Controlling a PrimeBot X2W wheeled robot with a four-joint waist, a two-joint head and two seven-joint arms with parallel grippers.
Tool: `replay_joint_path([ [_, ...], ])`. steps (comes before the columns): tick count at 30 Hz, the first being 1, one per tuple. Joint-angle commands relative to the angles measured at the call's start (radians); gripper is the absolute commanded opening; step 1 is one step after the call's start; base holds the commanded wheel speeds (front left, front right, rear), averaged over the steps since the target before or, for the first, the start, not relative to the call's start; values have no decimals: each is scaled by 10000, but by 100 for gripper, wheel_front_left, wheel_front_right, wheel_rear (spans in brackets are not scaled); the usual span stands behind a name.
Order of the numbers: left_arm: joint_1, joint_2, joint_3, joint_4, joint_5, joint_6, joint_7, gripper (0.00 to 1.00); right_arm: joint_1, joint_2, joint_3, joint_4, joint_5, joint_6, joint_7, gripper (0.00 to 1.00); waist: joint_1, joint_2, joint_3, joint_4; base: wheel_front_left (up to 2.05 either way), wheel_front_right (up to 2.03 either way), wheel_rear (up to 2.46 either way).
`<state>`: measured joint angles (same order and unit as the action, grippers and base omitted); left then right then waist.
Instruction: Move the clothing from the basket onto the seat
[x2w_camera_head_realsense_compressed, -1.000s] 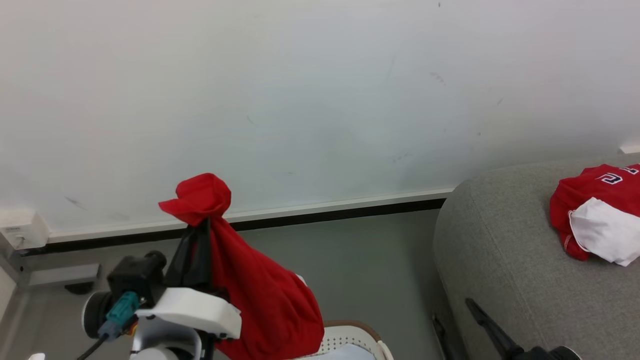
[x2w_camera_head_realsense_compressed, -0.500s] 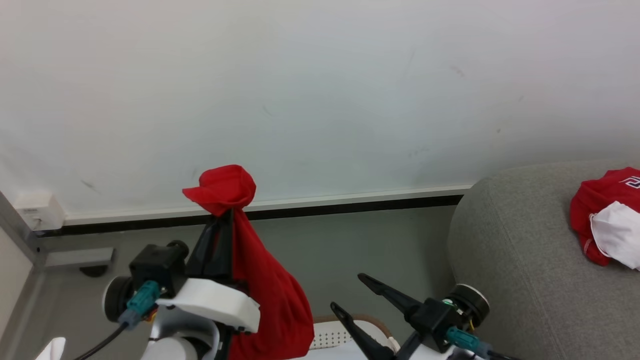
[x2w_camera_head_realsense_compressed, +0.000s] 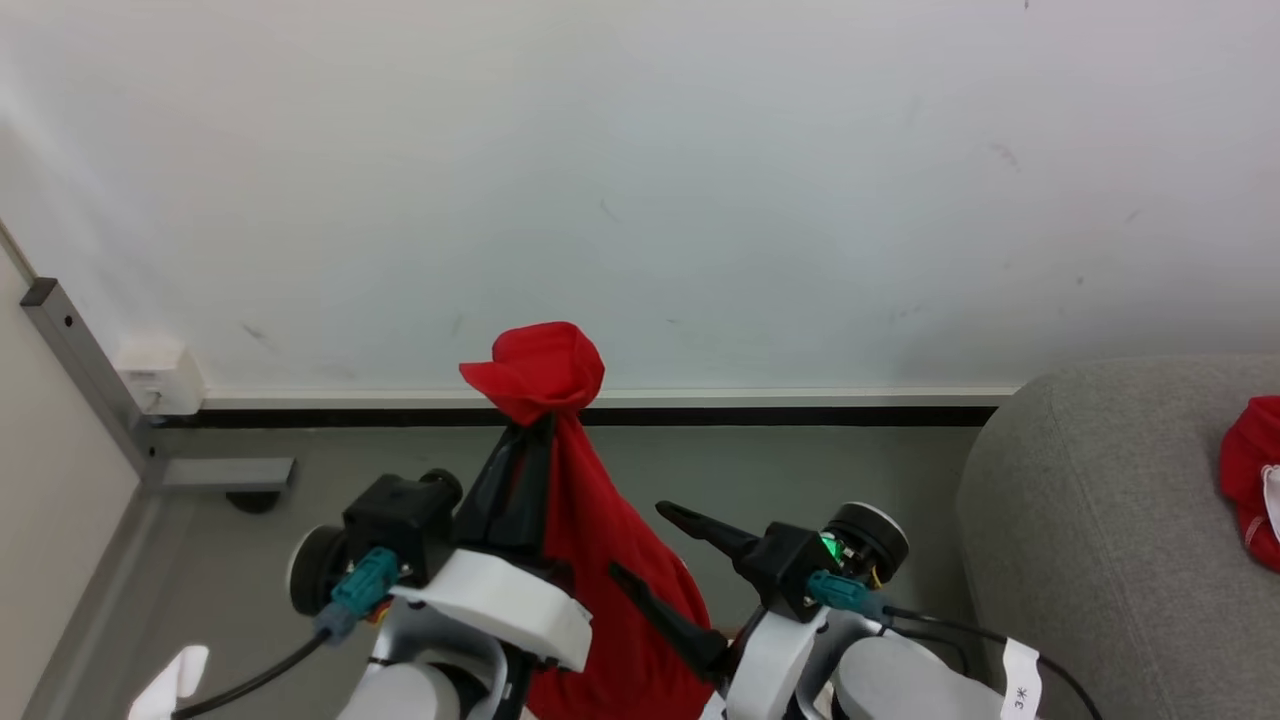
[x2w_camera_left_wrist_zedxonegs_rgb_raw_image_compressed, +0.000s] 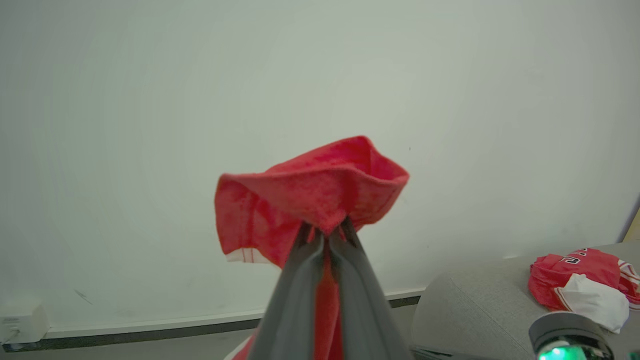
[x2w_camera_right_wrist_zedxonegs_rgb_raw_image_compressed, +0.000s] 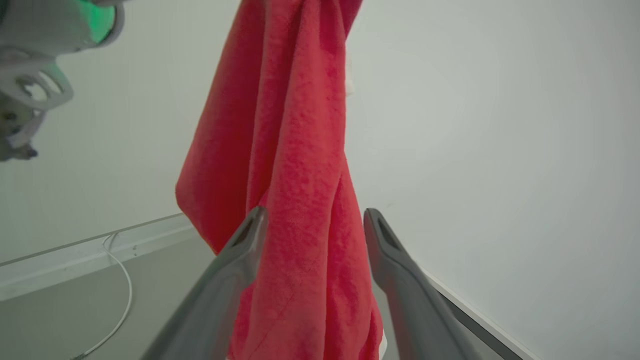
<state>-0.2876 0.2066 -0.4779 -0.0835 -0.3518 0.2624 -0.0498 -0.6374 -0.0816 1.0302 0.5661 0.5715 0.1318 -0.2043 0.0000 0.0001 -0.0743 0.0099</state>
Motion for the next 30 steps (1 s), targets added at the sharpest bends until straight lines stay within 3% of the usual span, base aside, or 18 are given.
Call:
replay_joint_path([
  [1, -123, 3, -29, -27, 119, -42, 33, 0, -271, 94, 121, 212, 161, -22, -79, 100, 0, -1, 38, 48, 0, 0, 0],
  [7, -297, -148, -250, 11, 119, -143, 45, 0, -913, 332, 804, 1450, 1105, -22, -189, 100, 0, -1, 147, 189, 0, 0, 0],
  [14, -469, -272, -365, 201, -7, -226, -50, 0, -1276, 329, 1831, 1159, 2676, -23, -338, 100, 0, -1, 223, 325, 0, 0, 0],
  [23, -604, -450, -501, 330, -117, -253, -157, 0, -1635, 321, 2356, 1295, 3243, -23, -489, 100, 0, -1, 297, 405, 0, 0, 0],
  [24, -612, -457, -507, 342, -136, -262, -173, 0, -1649, 321, 2374, 1361, 3258, -23, -509, 77, 0, -1, 309, 413, 0, 0, 0],
  [25, -625, -460, -512, 353, -125, -270, -194, 0, -1637, 324, 2390, 1416, 3273, -23, -524, 44, 0, -1, 320, 419, 0, 0, 0],
  [27, -642, -466, -521, 359, -159, -285, -222, 0, -1644, 327, 2413, 1515, 3300, -23, -535, 0, 0, -1, 342, 426, 0, 0, 0],
  [30, -646, -459, -537, 376, -181, -299, -218, 0, -1647, 326, 2439, 1537, 3390, -23, -529, 0, 0, -1, 365, 417, 0, 0, 0],
])
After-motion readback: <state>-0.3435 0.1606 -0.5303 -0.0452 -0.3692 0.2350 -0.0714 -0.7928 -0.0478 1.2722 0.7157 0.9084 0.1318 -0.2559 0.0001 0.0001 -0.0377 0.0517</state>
